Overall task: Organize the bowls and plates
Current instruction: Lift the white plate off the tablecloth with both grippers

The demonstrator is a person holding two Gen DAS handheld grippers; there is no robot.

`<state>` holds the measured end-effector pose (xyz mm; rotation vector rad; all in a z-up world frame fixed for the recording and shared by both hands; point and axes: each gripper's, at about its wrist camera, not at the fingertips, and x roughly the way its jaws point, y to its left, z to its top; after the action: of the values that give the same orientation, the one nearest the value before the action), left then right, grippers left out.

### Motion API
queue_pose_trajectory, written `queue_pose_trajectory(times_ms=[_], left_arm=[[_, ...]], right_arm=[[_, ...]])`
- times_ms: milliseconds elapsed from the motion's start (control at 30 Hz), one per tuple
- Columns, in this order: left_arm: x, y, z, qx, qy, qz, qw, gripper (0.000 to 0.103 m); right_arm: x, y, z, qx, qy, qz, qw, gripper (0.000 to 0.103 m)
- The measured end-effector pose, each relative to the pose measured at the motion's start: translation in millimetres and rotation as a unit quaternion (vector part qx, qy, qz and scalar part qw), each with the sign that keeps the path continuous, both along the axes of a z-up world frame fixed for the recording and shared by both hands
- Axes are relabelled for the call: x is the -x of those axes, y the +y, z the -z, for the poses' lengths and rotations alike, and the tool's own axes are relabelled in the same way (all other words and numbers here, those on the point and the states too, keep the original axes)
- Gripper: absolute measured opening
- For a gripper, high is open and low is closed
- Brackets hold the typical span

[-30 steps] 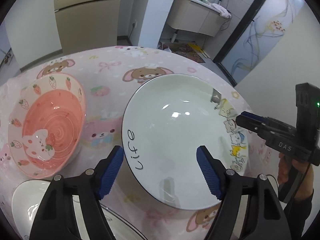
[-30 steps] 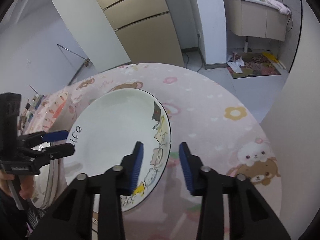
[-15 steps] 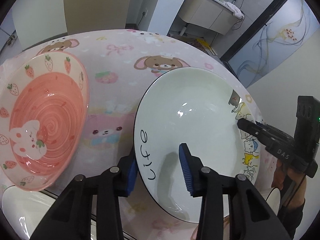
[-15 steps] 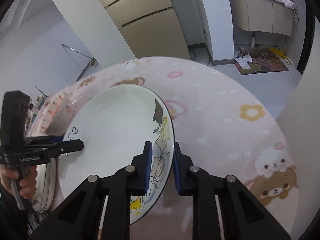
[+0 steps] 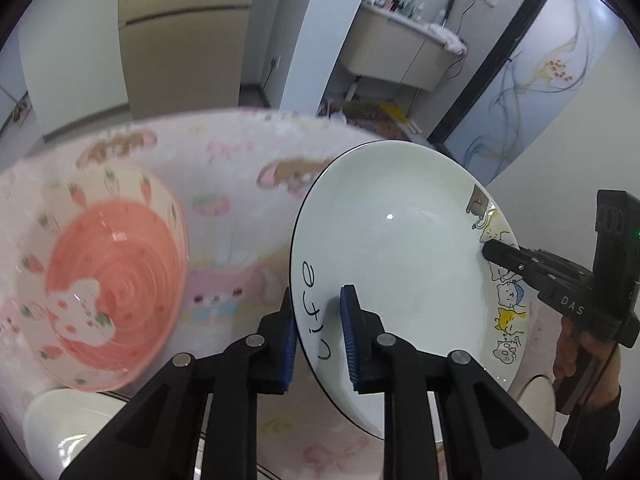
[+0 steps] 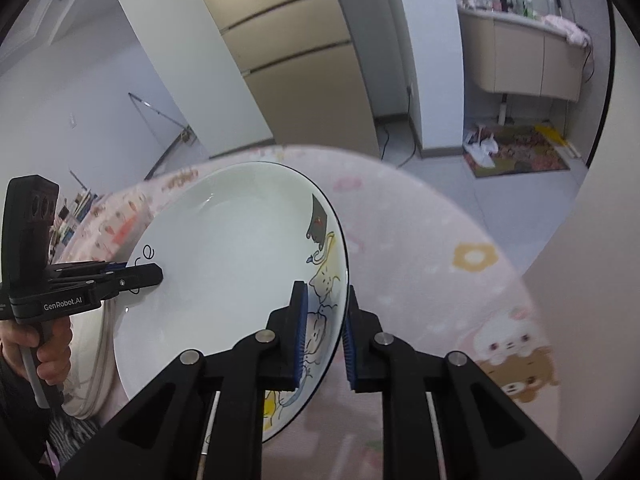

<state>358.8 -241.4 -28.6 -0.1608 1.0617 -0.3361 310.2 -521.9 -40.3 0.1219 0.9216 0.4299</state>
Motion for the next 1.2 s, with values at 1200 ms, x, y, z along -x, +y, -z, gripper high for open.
queue_pose_trajectory(times_ms=[1200], left_arm=[[200,206,-87,-0.034,-0.132,-0.087,0.9868,0.021]], right_arm=[[136,204,-67,-0.002,-0.106,-0.099,0.989,0.016]])
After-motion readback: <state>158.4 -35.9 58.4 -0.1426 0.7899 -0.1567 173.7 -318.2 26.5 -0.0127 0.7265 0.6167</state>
